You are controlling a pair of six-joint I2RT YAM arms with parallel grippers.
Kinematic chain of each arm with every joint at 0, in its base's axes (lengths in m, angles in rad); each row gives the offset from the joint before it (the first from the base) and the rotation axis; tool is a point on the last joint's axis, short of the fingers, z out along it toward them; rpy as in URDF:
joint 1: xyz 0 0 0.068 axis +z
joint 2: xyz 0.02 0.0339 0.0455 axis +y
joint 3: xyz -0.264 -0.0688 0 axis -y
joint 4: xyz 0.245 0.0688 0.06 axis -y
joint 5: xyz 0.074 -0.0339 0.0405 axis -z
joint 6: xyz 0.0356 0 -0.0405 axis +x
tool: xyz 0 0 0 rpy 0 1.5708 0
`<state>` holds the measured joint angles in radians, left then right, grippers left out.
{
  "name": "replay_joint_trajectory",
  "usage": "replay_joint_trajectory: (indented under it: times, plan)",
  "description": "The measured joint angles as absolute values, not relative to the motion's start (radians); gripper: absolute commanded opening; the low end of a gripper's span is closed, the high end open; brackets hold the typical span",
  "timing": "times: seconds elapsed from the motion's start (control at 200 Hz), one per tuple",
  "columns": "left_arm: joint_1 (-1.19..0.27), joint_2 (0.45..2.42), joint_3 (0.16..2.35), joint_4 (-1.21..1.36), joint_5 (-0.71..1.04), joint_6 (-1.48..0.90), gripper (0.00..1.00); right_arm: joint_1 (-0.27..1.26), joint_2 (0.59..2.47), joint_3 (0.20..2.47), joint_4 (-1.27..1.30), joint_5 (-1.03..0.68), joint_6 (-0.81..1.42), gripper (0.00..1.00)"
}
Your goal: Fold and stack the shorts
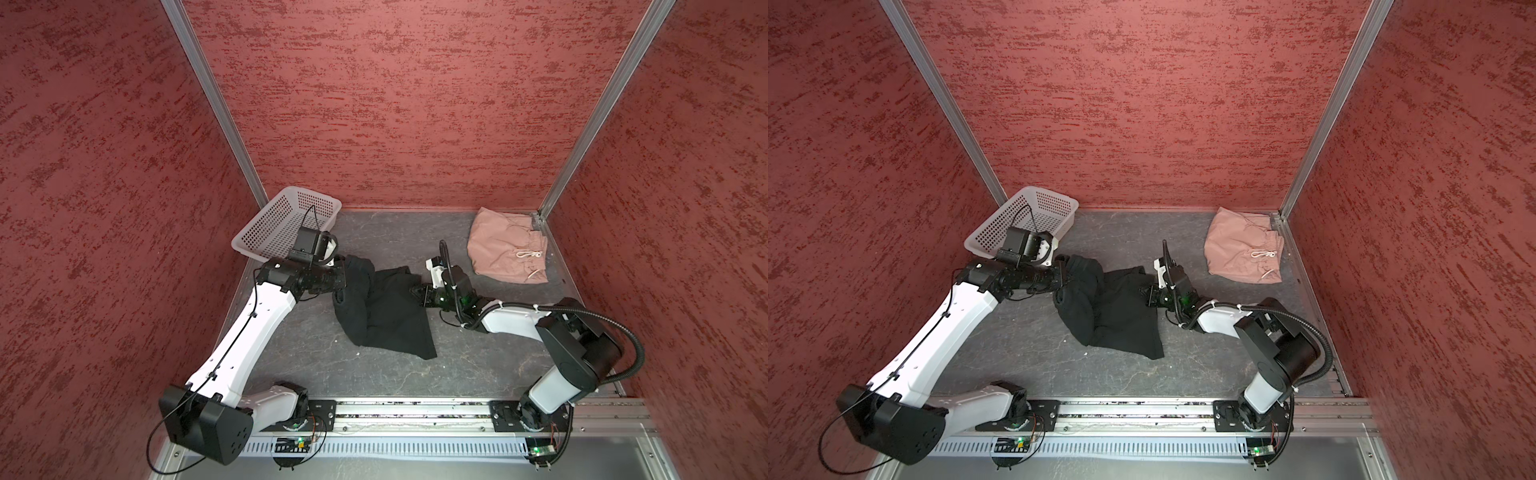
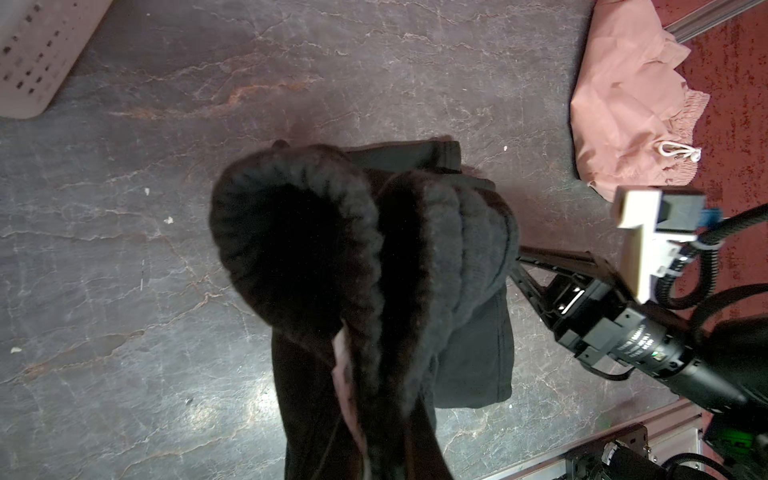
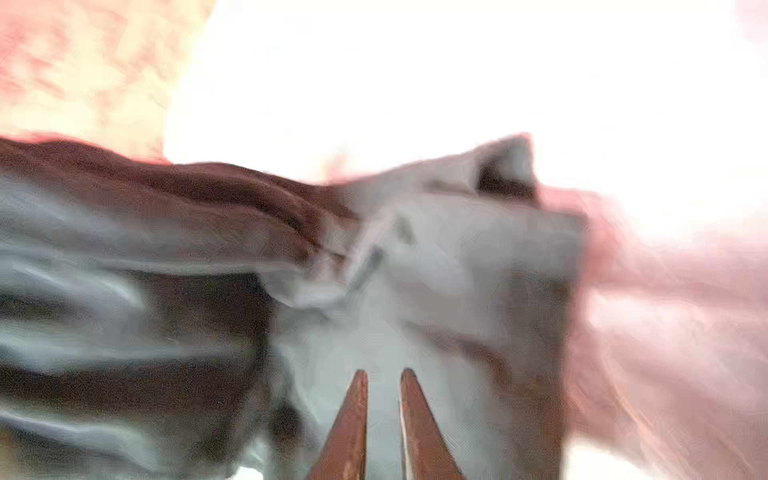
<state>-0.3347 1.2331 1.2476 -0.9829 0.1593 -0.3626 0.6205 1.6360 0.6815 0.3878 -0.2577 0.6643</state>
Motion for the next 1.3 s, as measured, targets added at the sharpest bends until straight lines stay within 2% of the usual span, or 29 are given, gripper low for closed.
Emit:
replay_joint_trajectory:
  times: [0.115,0.351,0.446,0.496,0.556,0.606,0.621,0.631,0.641,0.651,0.661,0.736,0.897,0.967,1.022,1.167,1.303]
  plan:
    - [-0.439,1.309,1.299,-0.966,0.132,-0.386,0.0,0.599,1.636,0.647,0.355,-0.258,0.685,0.24]
    - [-0.618,1.479,1.368,-0.932,0.093,-0.454,0.0,0.551,1.663,0.646,0.383,-0.267,0.724,0.26]
    - [-0.685,1.531,1.379,-0.91,0.072,-0.485,0.0,0.515,1.718,0.646,0.429,-0.296,0.747,0.32]
    - [-0.717,1.555,1.379,-0.89,0.069,-0.503,0.21,0.5,1.744,0.646,0.444,-0.312,0.76,0.37]
    - [-0.75,1.585,1.38,-0.86,0.074,-0.522,0.25,0.482,1.76,0.644,0.458,-0.329,0.773,0.39]
    - [-0.778,1.616,1.386,-0.838,0.076,-0.533,0.38,0.467,1.756,0.636,0.473,-0.335,0.78,0.42]
    - [-0.785,1.624,1.389,-0.832,0.077,-0.537,0.5,0.463,1.752,0.633,0.475,-0.337,0.781,0.43]
    - [-0.792,1.633,1.392,-0.829,0.077,-0.53,0.67,0.458,1.749,0.632,0.475,-0.337,0.781,0.44]
    - [-0.798,1.639,1.395,-0.826,0.078,-0.54,0.89,0.456,1.746,0.63,0.476,-0.338,0.781,0.45]
    - [-0.804,1.646,1.399,-0.823,0.078,-0.544,0.98,0.453,1.744,0.629,0.475,-0.338,0.781,0.46]
    - [-0.81,1.654,1.405,-0.823,0.078,-0.534,1.0,0.449,1.739,0.627,0.474,-0.337,0.781,0.47]
    - [-0.847,1.702,1.459,-0.822,0.079,-0.542,0.99,0.421,1.702,0.624,0.445,-0.33,0.762,0.51]
    - [-0.873,1.729,1.573,-0.854,0.067,-0.523,0.99,0.383,1.568,0.646,0.294,-0.273,0.676,0.52]
    - [-0.854,1.709,1.597,-0.865,0.057,-0.508,0.99,0.377,1.489,0.674,0.201,-0.223,0.626,0.5]
    - [-0.829,1.676,1.594,-0.868,0.048,-0.498,0.99,0.376,1.422,0.696,0.136,-0.196,0.591,0.45]
    - [-0.671,1.509,1.449,-0.811,0.072,-0.485,0.99,0.407,1.295,0.734,0.06,-0.214,0.513,0.36]
    - [-0.481,1.357,1.194,-0.714,0.085,-0.501,0.99,0.564,1.283,0.735,0.052,-0.274,0.463,0.36]
